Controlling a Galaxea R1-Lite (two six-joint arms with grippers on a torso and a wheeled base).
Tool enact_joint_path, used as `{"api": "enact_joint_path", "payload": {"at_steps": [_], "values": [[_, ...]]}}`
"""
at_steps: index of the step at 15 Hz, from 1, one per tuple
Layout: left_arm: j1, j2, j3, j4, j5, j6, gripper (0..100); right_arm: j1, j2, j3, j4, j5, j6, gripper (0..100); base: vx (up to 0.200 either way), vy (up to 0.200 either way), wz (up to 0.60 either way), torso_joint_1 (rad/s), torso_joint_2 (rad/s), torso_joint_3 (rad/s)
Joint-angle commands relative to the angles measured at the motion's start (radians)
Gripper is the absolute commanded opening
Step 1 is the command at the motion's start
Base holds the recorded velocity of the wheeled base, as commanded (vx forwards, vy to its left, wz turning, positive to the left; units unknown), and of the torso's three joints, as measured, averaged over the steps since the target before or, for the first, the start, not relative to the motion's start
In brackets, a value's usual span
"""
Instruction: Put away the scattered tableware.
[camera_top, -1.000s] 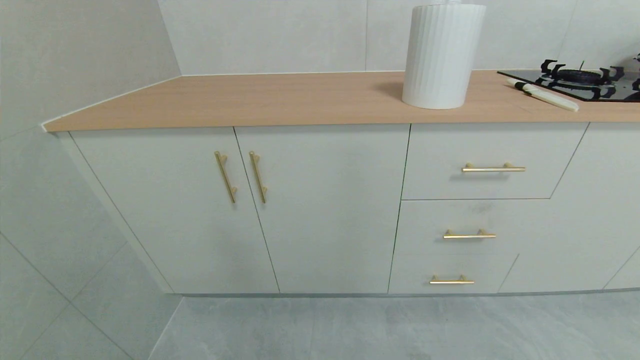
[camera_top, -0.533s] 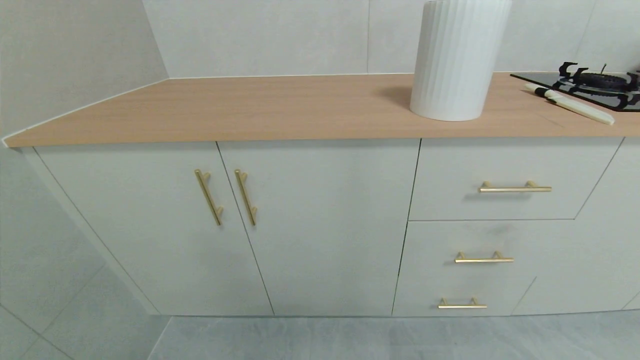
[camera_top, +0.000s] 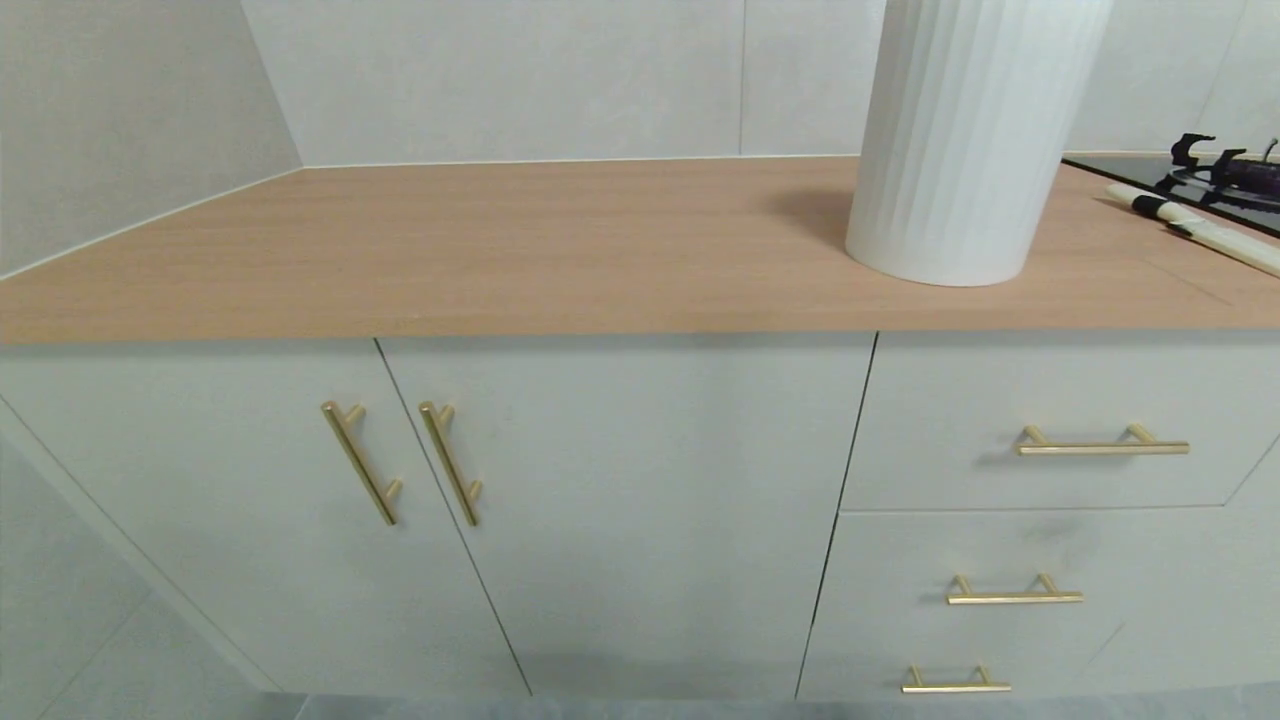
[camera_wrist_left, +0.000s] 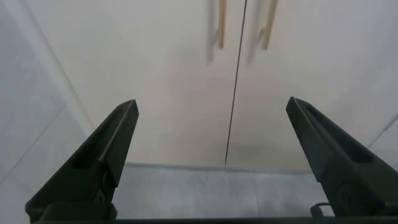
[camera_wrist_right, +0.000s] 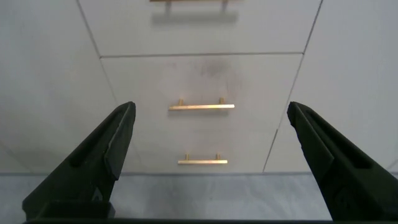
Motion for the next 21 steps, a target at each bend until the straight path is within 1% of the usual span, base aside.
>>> {"api": "enact_joint_path", "payload": {"at_steps": [1,7,19,21], "values": [[0.001,0.002,0.0,0.0,0.001,0.0,100,0.0,0.002,0.0,0.0,0.0,-0.001,100,0.0,0.0,0.0,0.0,0.0,0.0],[0.001,0.0,0.0,0.0,0.001,0.001,100,0.0,0.002,0.0,0.0,0.0,0.001,100,0.0,0.0,0.0,0.0,0.0,0.0],[-0.001,0.002,0.002,0.0,0.001,0.0,100,0.0,0.002,0.0,0.0,0.0,-0.001,100,0.0,-0.2,0.0,0.001,0.0,0.003],[-0.001,0.002,0.0,0.0,0.001,0.0,100,0.0,0.002,0.0,0.0,0.0,-0.001,100,0.0,0.0,0.0,0.0,0.0,0.0]]}}
